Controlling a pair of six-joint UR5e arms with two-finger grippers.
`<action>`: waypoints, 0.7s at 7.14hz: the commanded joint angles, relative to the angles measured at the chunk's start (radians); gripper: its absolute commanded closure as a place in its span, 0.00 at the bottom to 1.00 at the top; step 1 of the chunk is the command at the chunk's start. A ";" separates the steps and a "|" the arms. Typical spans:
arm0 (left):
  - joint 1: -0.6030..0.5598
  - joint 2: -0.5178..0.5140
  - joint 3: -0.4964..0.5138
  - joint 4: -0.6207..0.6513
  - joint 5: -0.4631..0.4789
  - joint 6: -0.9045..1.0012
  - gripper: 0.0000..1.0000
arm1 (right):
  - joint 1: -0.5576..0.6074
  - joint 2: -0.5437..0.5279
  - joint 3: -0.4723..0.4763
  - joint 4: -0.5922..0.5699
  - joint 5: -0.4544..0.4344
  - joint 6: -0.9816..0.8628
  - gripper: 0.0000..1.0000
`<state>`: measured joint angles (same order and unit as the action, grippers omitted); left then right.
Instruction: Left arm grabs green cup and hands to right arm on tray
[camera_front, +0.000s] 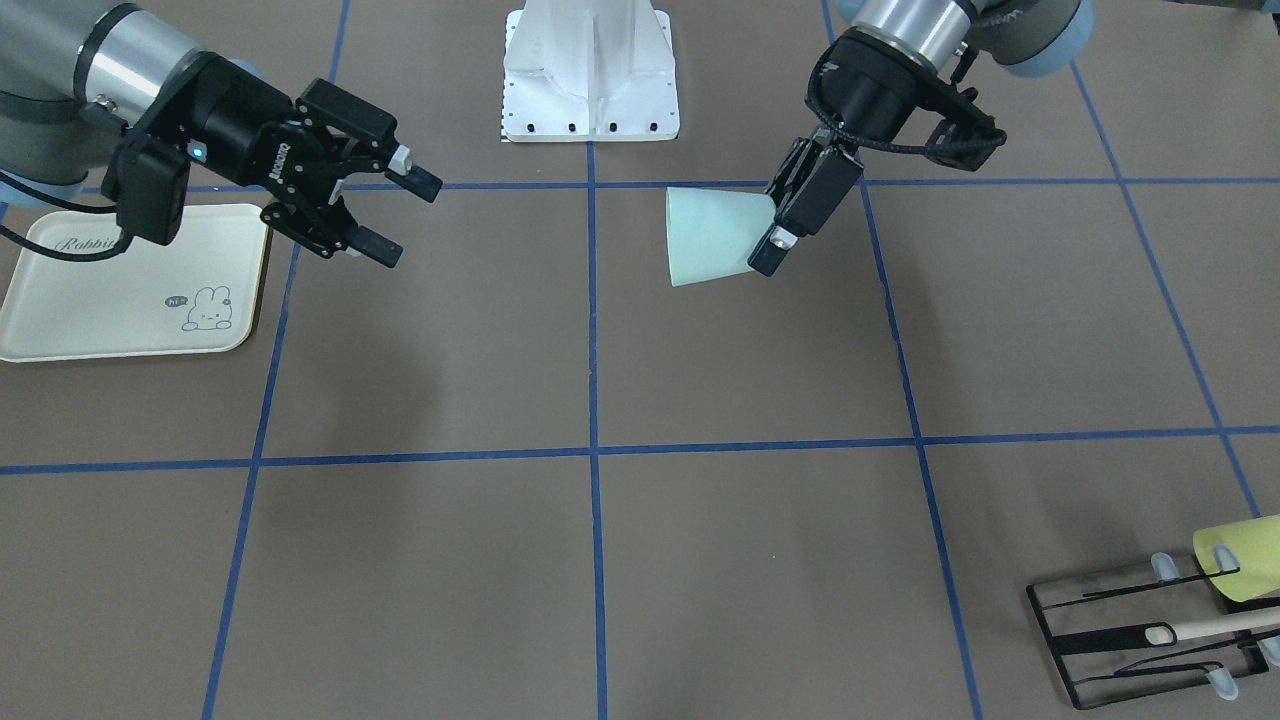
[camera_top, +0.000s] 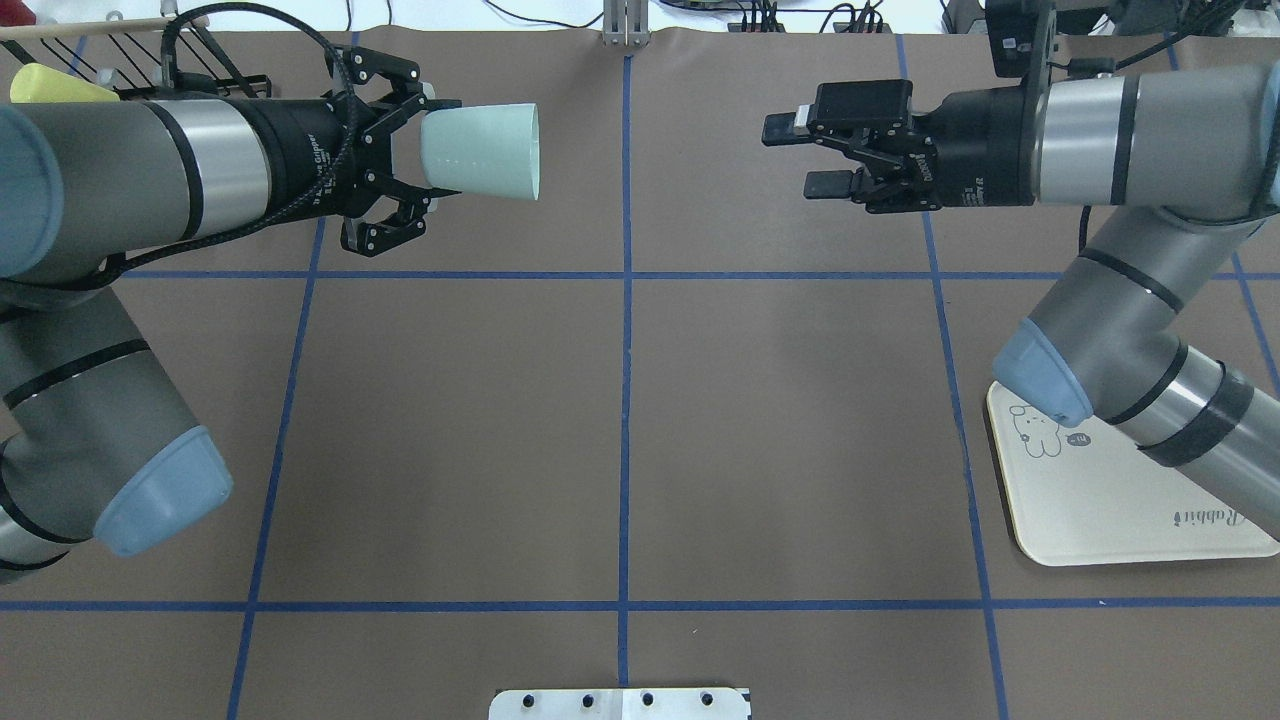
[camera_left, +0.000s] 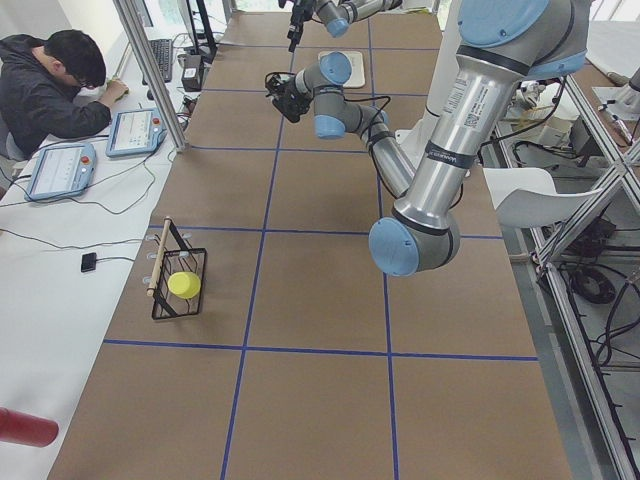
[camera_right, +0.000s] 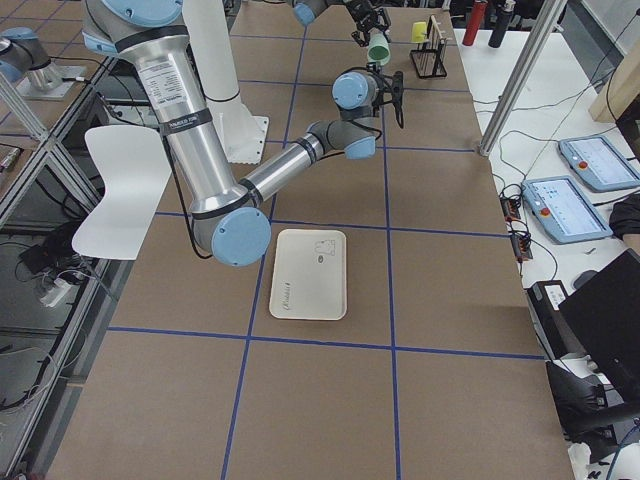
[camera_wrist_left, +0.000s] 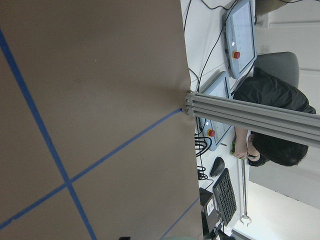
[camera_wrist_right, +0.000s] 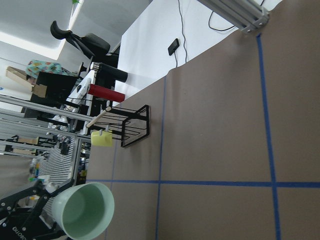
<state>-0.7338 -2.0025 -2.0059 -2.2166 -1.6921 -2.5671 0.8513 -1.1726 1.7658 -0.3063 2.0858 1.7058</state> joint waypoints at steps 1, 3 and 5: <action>0.004 -0.010 -0.020 -0.005 -0.062 -0.102 0.79 | -0.052 0.002 0.000 0.083 -0.027 0.011 0.01; 0.022 -0.042 -0.017 -0.003 -0.084 -0.180 0.79 | -0.108 0.002 0.000 0.139 -0.090 0.011 0.01; 0.036 -0.062 -0.016 -0.002 -0.084 -0.222 0.79 | -0.182 0.001 -0.002 0.191 -0.179 0.009 0.02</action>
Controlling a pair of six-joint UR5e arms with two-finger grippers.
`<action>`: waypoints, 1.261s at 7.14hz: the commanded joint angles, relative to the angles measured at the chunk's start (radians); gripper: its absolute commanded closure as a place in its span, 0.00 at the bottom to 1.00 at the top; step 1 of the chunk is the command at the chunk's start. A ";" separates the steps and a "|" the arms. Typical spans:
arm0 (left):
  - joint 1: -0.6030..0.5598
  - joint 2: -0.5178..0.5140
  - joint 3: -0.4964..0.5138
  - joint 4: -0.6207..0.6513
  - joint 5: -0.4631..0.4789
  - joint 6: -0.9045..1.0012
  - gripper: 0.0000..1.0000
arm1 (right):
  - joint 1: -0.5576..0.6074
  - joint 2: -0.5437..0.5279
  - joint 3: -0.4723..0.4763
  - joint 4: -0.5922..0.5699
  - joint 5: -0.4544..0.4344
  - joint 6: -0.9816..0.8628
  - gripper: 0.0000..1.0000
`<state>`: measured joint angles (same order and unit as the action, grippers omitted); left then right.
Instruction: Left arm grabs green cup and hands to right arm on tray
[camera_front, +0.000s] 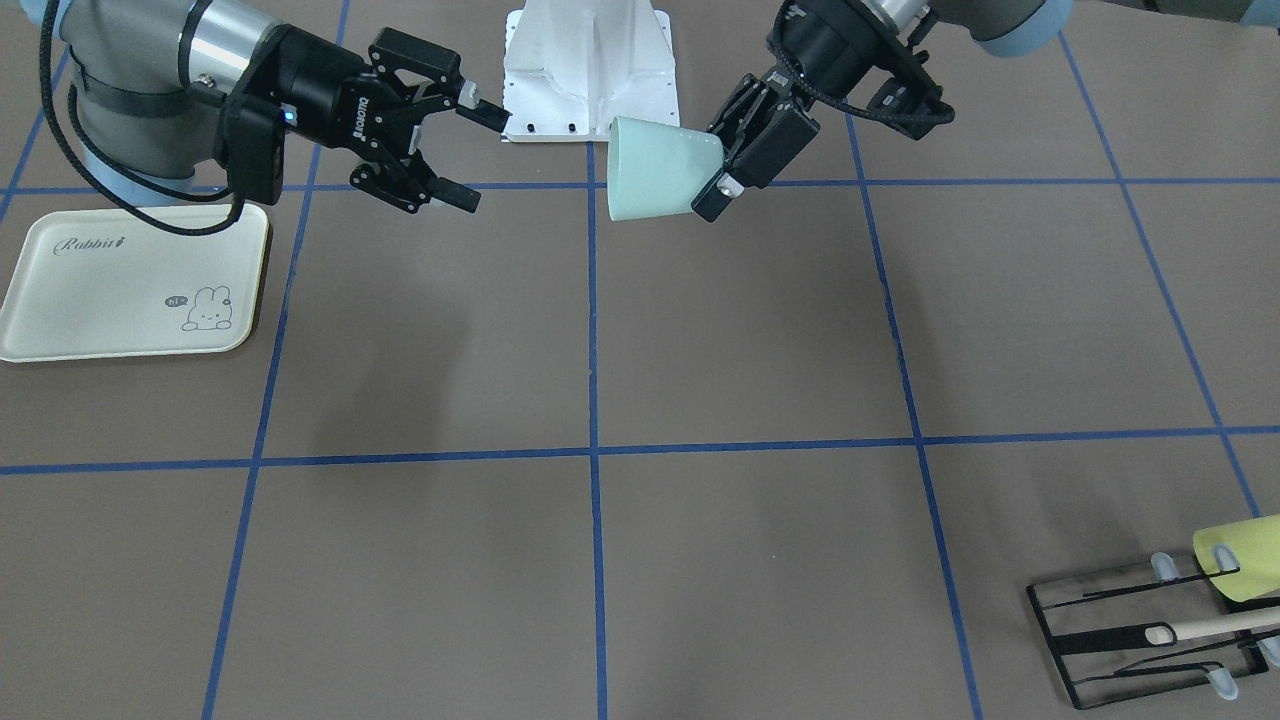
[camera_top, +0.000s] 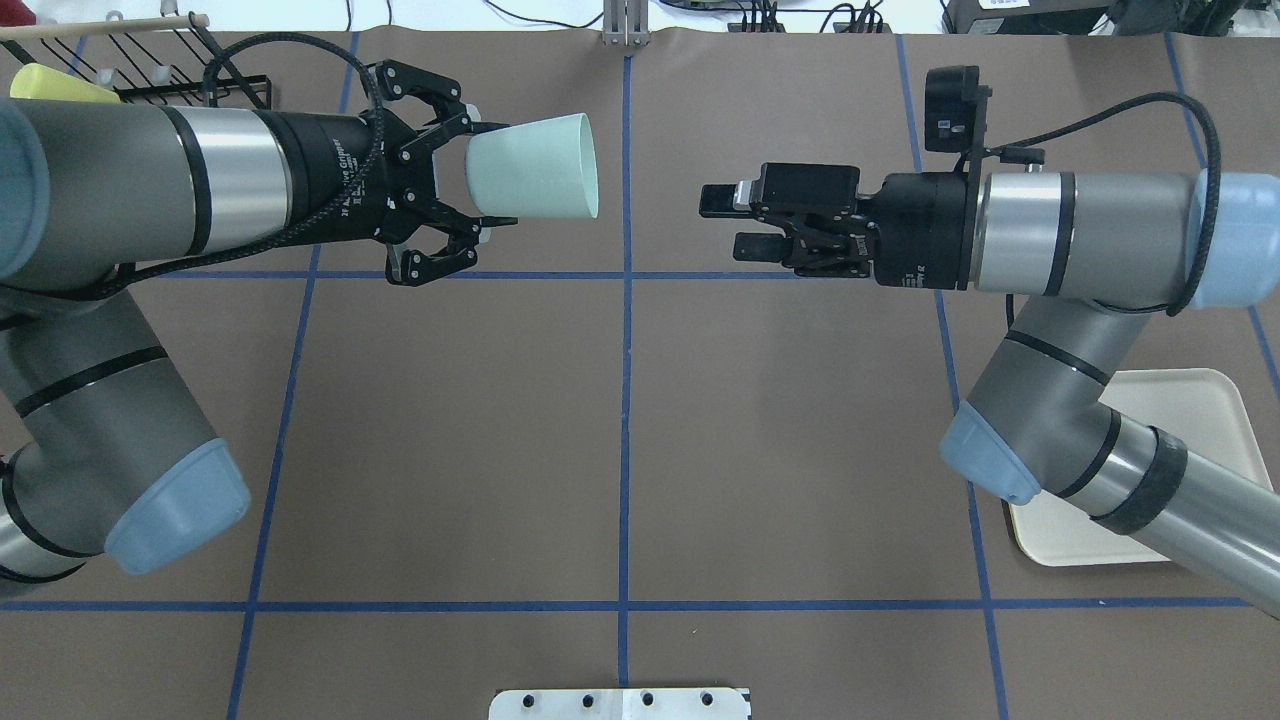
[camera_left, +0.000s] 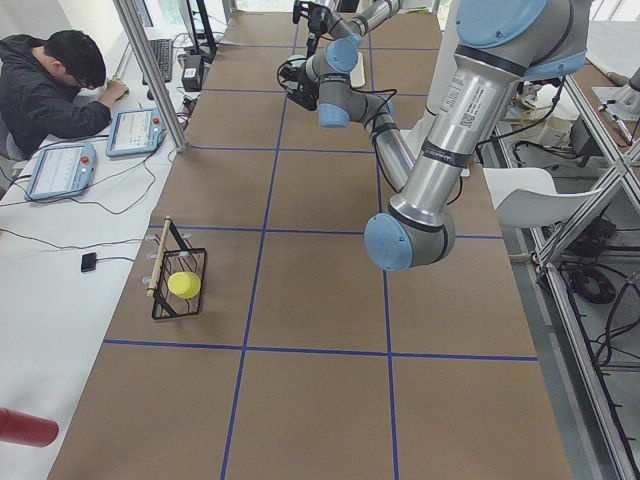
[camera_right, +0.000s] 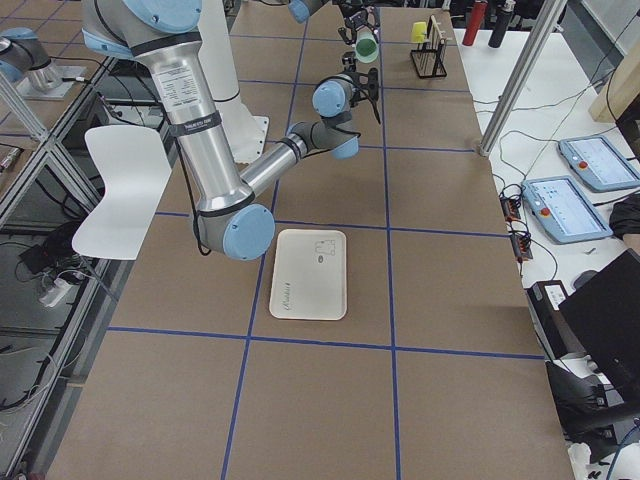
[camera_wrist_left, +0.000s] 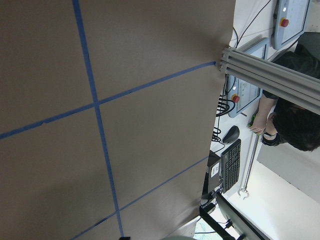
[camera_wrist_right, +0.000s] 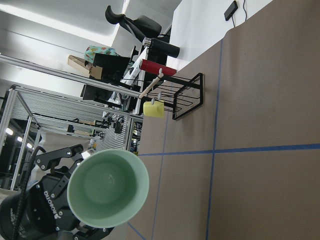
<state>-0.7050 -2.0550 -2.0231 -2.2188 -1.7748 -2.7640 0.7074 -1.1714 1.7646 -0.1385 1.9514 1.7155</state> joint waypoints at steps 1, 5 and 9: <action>0.009 -0.011 0.001 -0.001 -0.002 -0.029 0.79 | -0.043 -0.001 0.001 0.025 -0.045 -0.001 0.02; 0.054 -0.016 0.000 -0.002 -0.002 -0.055 0.79 | -0.049 0.010 0.000 0.025 -0.048 -0.001 0.07; 0.065 -0.019 -0.009 -0.001 -0.002 -0.063 0.79 | -0.052 0.009 -0.005 0.025 -0.048 -0.001 0.08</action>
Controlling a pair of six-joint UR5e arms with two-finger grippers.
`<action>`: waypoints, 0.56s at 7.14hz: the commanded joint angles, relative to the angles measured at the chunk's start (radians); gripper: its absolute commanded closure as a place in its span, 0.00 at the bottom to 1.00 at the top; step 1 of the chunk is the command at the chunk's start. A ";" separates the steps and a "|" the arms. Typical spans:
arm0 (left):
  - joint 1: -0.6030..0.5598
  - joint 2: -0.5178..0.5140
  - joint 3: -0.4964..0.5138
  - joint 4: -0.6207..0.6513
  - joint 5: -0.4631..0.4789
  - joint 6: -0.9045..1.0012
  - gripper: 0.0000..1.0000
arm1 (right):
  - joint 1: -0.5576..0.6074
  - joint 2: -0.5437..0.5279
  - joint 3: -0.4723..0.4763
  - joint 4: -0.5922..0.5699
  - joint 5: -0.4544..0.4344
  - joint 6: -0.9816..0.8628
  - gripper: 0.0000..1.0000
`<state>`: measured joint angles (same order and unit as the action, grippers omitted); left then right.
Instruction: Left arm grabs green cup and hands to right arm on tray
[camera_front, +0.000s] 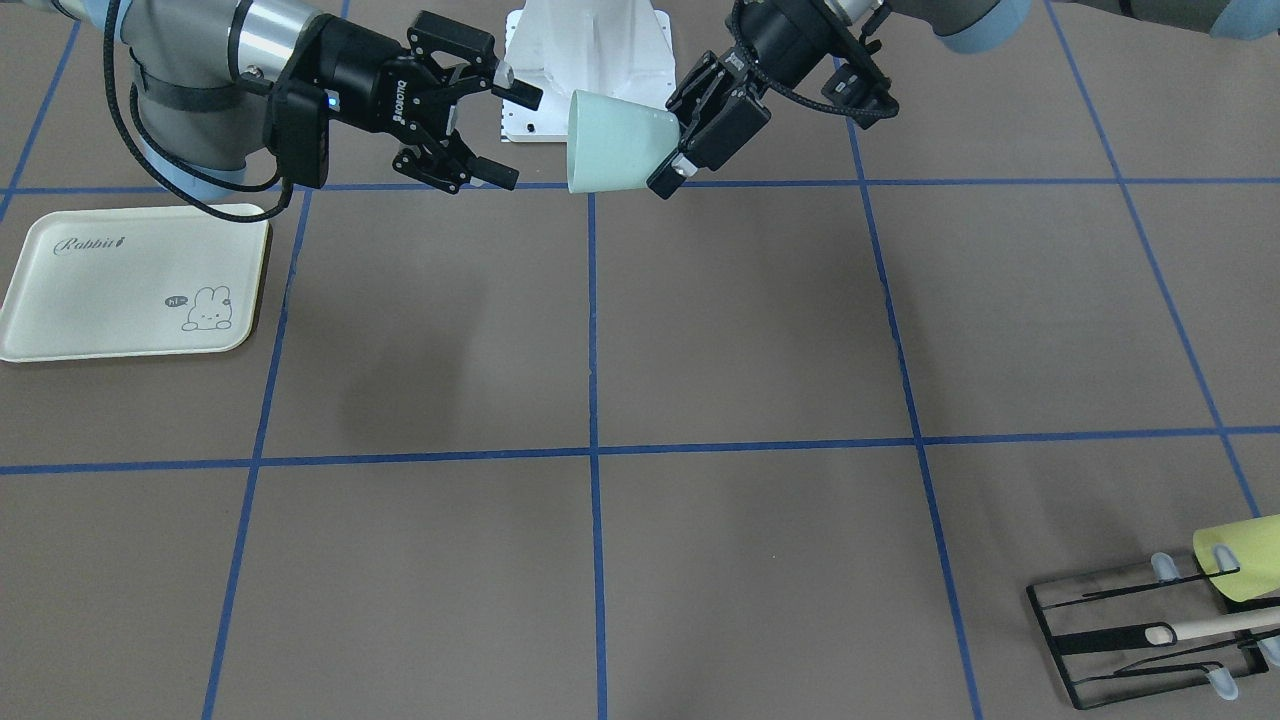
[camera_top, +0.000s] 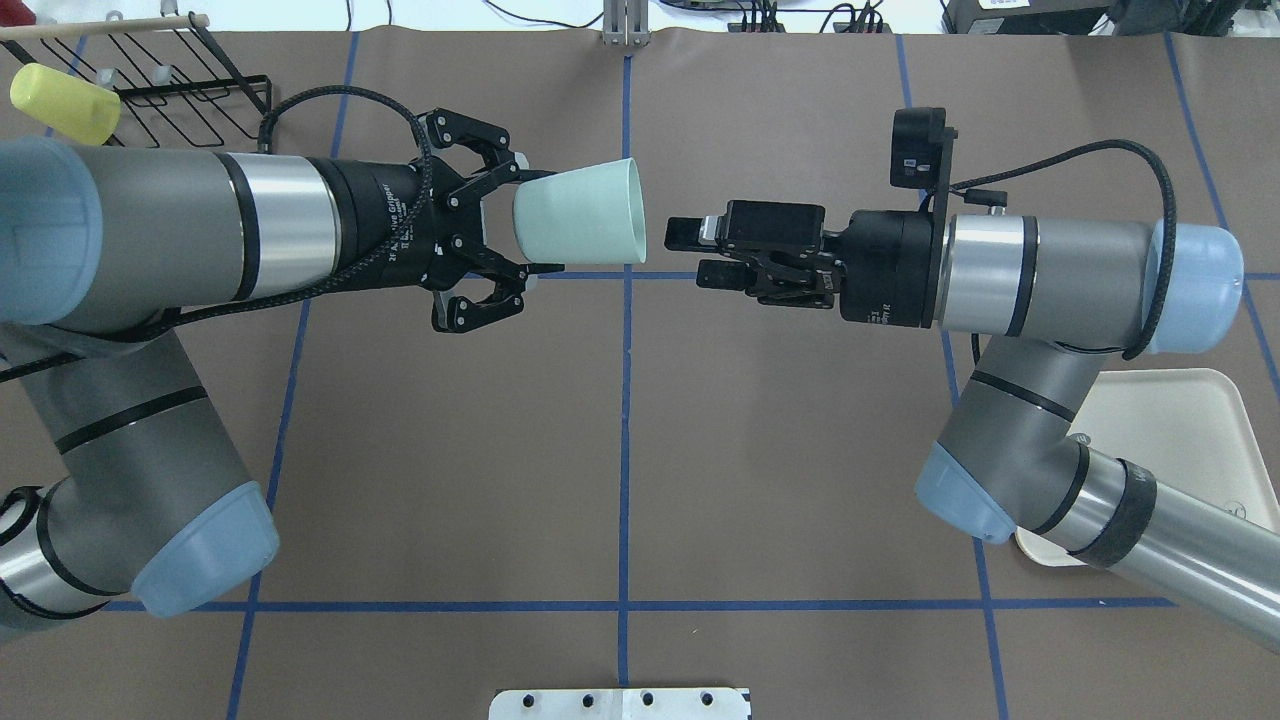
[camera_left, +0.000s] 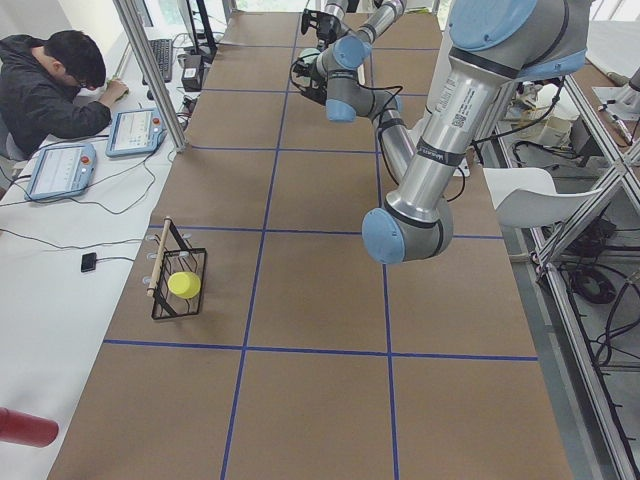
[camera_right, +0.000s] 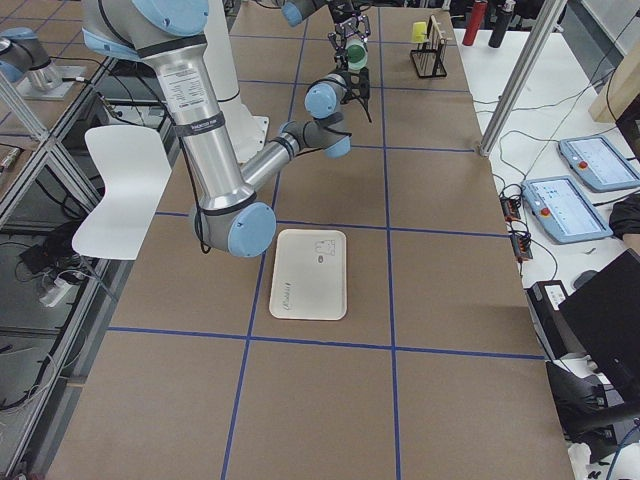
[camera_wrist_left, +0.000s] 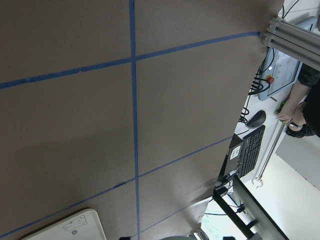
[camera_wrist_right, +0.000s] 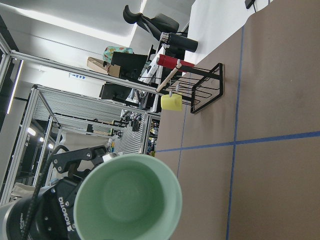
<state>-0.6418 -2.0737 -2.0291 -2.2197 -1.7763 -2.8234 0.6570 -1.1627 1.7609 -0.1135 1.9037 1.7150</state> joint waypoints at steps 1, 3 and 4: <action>0.010 0.000 -0.003 0.000 0.000 -0.004 0.79 | -0.005 0.000 -0.003 0.000 0.000 0.000 0.10; 0.025 0.000 -0.014 0.002 0.002 -0.025 0.79 | -0.005 0.001 -0.003 0.000 0.000 0.000 0.12; 0.030 0.000 -0.017 0.003 0.002 -0.030 0.79 | -0.007 0.001 -0.003 0.000 0.000 0.000 0.12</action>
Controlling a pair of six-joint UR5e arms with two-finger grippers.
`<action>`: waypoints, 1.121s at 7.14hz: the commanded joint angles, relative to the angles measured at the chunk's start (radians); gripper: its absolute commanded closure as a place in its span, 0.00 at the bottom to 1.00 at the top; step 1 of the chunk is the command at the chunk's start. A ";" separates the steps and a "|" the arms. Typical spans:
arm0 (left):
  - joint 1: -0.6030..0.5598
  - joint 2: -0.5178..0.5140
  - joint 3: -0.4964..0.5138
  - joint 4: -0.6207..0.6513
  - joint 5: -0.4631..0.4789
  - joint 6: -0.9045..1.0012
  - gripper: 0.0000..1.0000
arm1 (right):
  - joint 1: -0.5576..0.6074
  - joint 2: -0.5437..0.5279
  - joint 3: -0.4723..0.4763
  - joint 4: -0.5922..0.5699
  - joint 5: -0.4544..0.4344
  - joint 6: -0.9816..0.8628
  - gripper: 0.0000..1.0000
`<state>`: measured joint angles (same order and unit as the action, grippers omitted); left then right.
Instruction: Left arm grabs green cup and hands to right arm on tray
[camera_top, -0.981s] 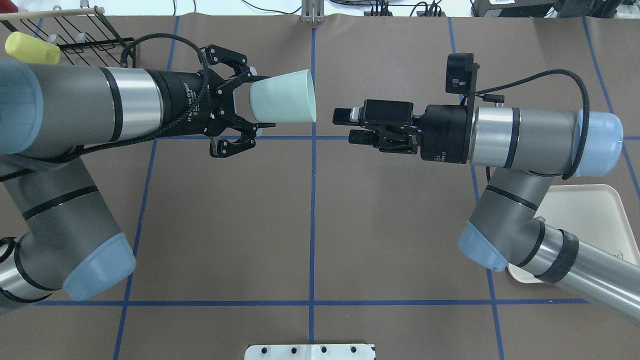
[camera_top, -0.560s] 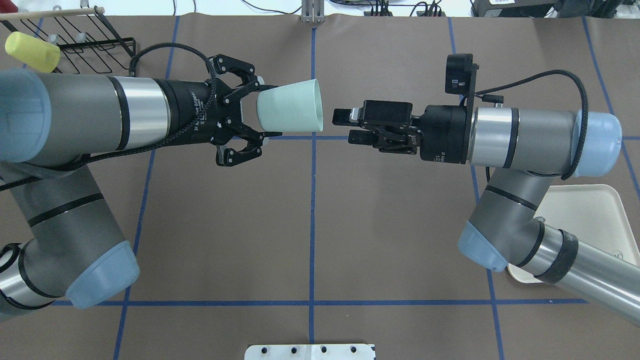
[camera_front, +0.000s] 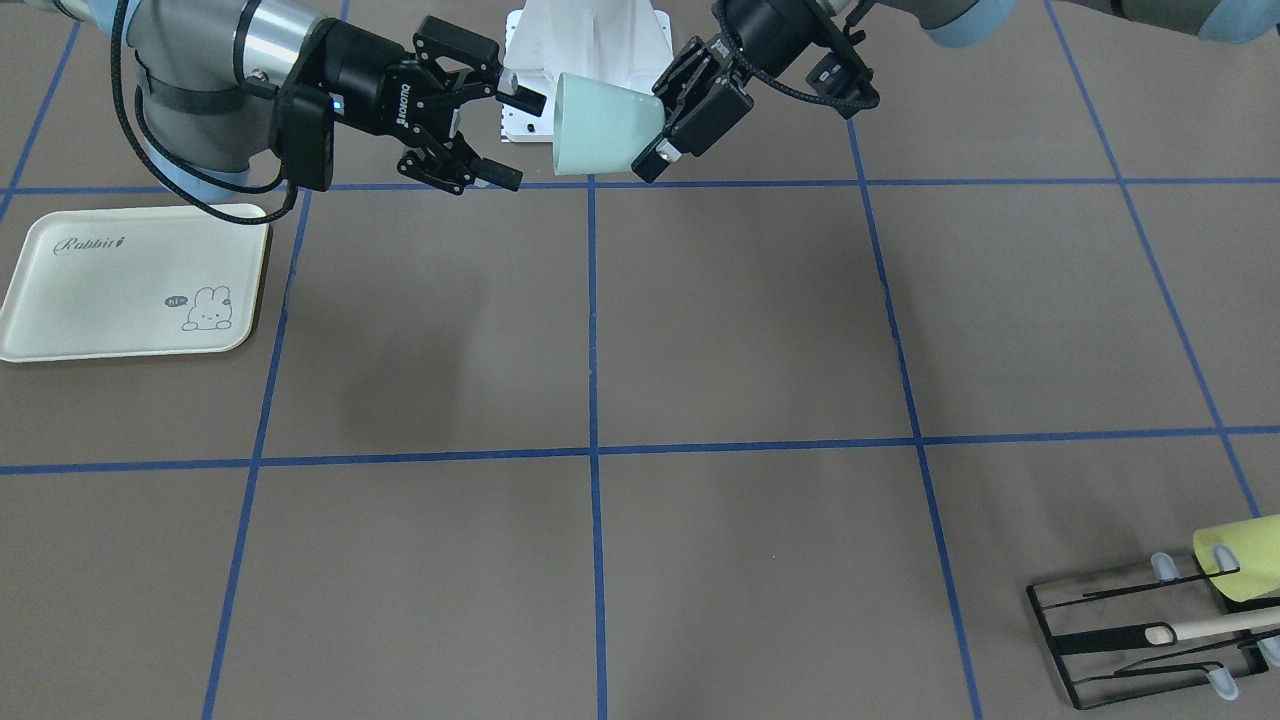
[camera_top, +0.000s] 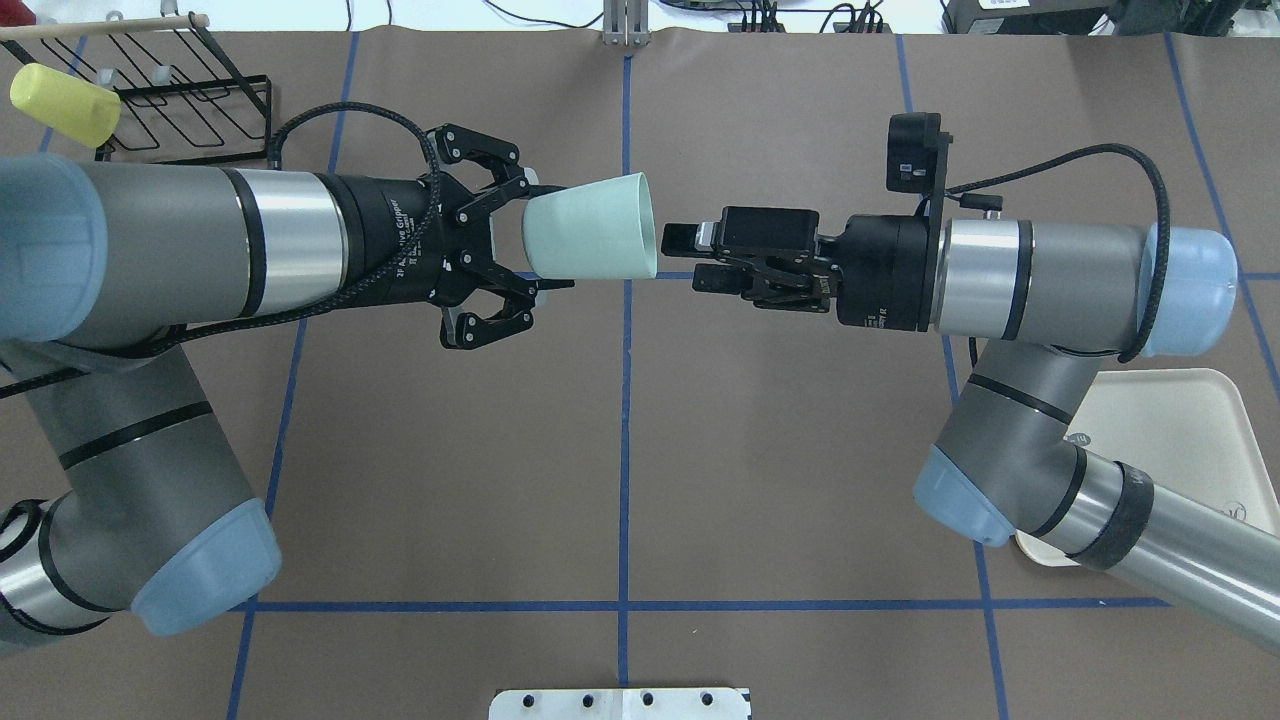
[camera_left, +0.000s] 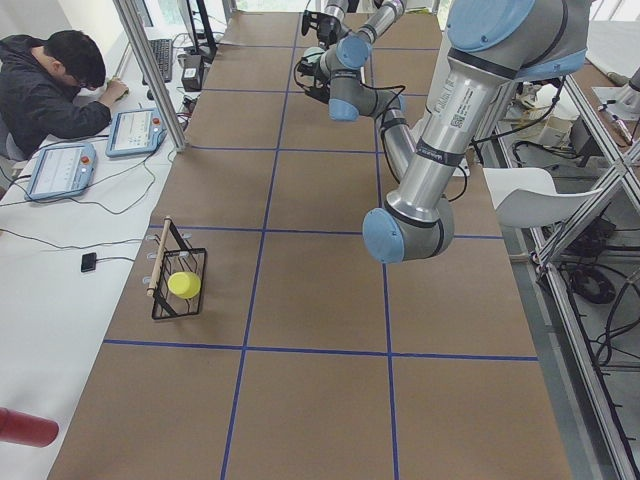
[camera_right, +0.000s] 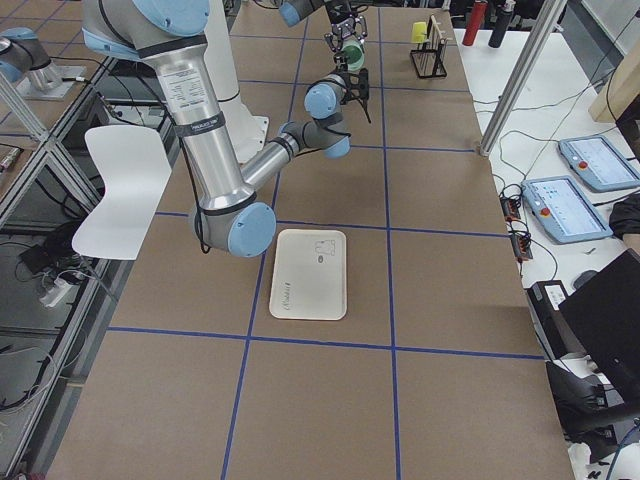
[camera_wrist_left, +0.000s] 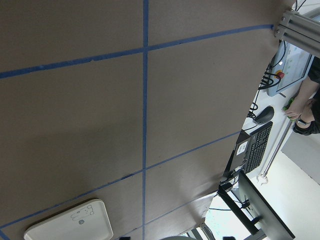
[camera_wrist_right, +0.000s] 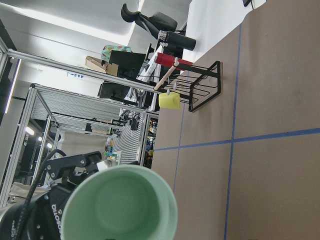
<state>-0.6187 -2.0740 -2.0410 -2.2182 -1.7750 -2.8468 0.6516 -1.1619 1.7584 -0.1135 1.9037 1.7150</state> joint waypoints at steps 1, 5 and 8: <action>0.013 0.000 -0.013 0.002 0.002 -0.009 0.79 | -0.004 -0.001 0.000 0.000 0.000 0.000 0.13; 0.030 -0.006 -0.013 0.003 0.005 -0.016 0.79 | -0.017 0.001 0.000 0.000 0.000 -0.002 0.19; 0.037 -0.008 -0.013 0.003 0.005 -0.016 0.79 | -0.018 0.002 0.000 0.000 0.000 -0.003 0.34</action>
<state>-0.5861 -2.0805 -2.0540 -2.2151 -1.7702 -2.8624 0.6348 -1.1608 1.7579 -0.1135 1.9037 1.7131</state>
